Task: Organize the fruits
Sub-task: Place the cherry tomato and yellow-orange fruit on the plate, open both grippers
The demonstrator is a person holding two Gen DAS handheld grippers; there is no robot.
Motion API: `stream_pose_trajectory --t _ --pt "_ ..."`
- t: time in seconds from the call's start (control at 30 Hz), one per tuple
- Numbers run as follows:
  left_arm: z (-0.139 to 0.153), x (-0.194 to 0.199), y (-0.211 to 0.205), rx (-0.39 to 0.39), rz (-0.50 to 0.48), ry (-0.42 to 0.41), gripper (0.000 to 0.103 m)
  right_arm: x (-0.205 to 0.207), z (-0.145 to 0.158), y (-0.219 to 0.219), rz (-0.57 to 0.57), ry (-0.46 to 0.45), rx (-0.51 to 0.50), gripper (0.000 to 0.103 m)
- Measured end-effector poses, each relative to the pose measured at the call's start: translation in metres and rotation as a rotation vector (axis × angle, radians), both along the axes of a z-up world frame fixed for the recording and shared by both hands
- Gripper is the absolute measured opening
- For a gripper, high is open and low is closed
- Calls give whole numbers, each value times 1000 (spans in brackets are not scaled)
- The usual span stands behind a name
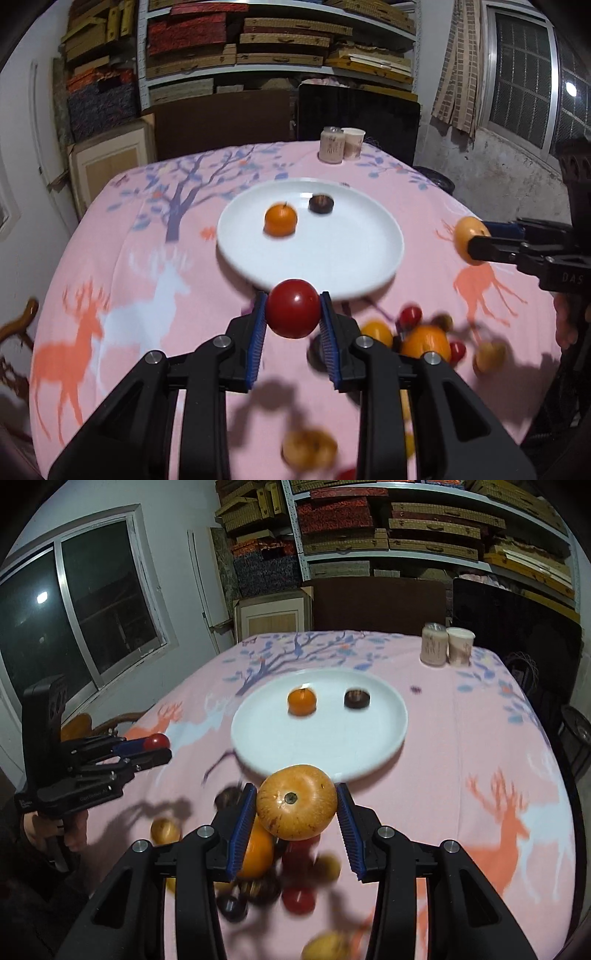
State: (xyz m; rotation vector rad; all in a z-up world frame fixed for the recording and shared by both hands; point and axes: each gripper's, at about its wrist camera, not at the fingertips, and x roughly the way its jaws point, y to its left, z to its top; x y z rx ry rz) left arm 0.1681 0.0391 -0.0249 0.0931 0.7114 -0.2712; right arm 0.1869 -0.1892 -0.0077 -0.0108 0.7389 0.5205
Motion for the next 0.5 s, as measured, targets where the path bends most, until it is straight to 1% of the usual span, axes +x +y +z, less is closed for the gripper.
stream_pose_trajectory --t 0.07,0.13,0.2,0.27,0.33,0.37,0.5 --pt "-1 34 -8 6 -6 19 27 37 -2 8 -12 19 -18 44" --pt "-9 70 -14 0 -9 62 27 67 -11 16 -26 29 -46 44" --pt "-22 102 -19 23 1 96 27 97 -25 25 -41 47 -82 44" --pt "-40 131 -20 39 20 150 27 123 -42 34 -53 72 -114 44" --pt "-56 151 -18 45 42 198 27 143 -59 41 -59 99 -139 44" --pt "-62 157 -18 56 50 208 27 150 -65 44 -60 109 -150 44" --pt "-75 173 -20 101 60 223 27 165 -83 53 -64 127 -176 44"
